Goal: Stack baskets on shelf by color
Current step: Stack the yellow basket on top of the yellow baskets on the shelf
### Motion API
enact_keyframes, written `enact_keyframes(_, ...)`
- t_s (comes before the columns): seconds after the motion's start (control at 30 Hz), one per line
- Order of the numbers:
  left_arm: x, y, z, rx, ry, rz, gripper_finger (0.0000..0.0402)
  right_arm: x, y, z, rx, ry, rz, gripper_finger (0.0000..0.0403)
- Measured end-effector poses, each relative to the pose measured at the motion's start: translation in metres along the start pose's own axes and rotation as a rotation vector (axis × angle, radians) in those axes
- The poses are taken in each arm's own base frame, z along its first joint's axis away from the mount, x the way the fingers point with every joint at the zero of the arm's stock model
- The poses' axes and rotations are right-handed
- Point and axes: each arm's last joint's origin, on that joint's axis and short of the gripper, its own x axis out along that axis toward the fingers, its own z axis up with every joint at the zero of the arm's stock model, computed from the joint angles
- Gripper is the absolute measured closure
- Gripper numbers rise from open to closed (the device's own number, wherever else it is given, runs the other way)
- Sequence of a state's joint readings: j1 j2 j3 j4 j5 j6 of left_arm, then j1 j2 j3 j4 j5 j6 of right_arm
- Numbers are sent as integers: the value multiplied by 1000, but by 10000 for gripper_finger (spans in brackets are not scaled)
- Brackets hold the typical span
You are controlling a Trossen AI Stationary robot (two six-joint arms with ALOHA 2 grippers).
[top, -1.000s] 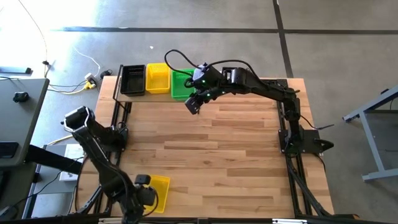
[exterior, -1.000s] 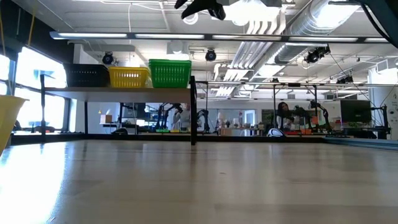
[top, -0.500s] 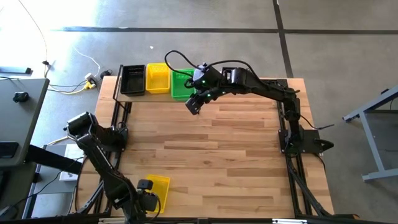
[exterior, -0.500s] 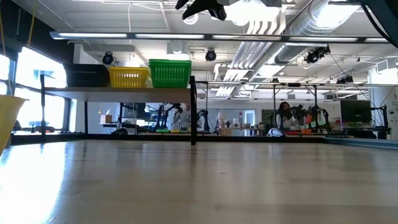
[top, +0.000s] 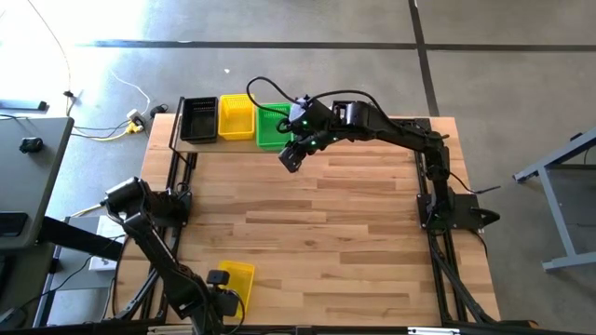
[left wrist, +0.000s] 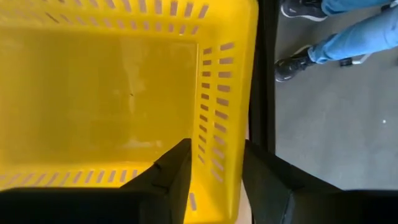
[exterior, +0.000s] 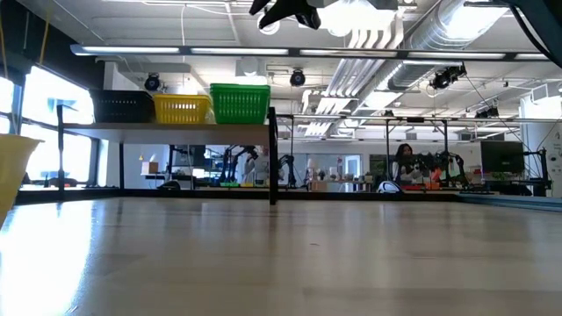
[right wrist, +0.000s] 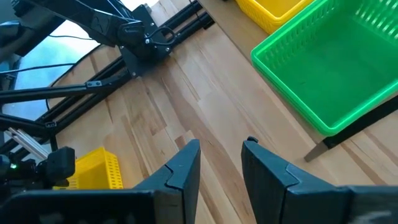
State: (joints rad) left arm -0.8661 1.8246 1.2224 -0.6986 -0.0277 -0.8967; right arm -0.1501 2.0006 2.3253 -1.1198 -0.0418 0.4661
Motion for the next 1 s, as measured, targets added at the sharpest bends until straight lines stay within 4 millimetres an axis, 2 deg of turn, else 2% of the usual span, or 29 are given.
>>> enact_keyframes(0.1, 0, 0, 0, -9, -2, -2, 309, 0, 0, 0, -2, 2, -1, 300)
enact_keyframes(0.23, -1, 0, 0, -9, -7, -2, 375, 0, 0, -1, -10, 16, 8, 300)
enact_keyframes(0.3, -2, 0, 1, -15, -12, -4, 391, 0, 0, -2, -26, 32, 27, 300)
enact_keyframes(0.47, -6, -2, 6, -45, -28, -16, 386, -5, -1, -3, -48, 52, 45, 300)
enact_keyframes(0.73, -26, -8, 27, -63, -103, -32, 395, -35, -2, -4, -129, 33, 58, 300)
enact_keyframes(1.0, -53, 10, 61, -70, -147, 65, 398, -57, -4, -11, -219, 61, 43, 300)
